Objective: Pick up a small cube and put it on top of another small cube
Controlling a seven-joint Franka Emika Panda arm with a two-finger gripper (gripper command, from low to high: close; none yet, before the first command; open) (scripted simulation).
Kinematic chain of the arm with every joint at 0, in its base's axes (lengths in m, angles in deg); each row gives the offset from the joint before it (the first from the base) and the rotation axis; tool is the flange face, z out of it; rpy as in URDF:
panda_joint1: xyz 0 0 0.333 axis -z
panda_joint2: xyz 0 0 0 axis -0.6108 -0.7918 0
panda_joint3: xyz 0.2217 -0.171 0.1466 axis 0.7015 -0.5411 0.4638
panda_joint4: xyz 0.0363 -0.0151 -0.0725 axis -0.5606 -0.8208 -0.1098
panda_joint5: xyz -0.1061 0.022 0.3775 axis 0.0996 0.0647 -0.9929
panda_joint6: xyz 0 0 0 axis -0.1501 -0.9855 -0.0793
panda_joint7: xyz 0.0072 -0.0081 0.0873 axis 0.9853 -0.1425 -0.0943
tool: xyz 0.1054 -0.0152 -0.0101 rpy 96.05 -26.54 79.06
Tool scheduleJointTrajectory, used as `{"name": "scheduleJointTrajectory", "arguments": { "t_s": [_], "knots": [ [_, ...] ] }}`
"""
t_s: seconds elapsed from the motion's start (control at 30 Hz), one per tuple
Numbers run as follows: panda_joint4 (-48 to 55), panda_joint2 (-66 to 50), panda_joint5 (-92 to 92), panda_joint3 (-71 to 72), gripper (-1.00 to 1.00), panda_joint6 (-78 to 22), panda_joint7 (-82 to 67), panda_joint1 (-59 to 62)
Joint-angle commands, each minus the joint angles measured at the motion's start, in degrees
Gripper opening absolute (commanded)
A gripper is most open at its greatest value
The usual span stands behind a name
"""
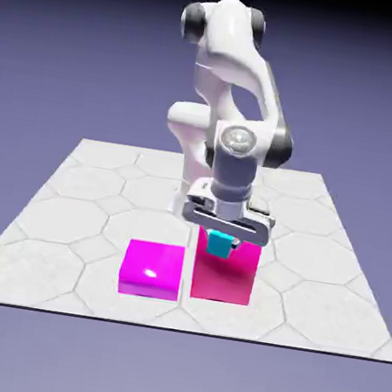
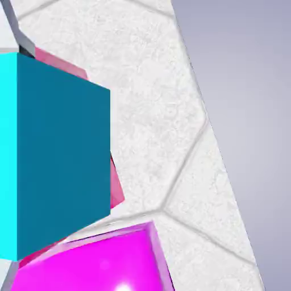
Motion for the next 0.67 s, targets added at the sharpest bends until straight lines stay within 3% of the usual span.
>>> {"name": "scheduleJointTrajectory", "arguments": {
  "t_s": [0.0,0.3,0.5,0.53,0.63],
  "knots": [
    [-0.41,2.08,0.16,-1.0,-1.0,-1.82,-2.28,-1.26],
    [-4.79,18.11,1.11,-9.0,-1.0,-17.54,-18.06,-11.77],
    [-14.52,17.61,0.9,-8.74,-1.0,-7.31,-18.08,-11.92],
    [-14.53,17.61,0.9,-8.74,1.0,-7.31,-18.08,-11.92],
    [-10.38,17.82,0.99,-8.85,1.0,-11.67,-18.07,-11.86]
  ]
}}
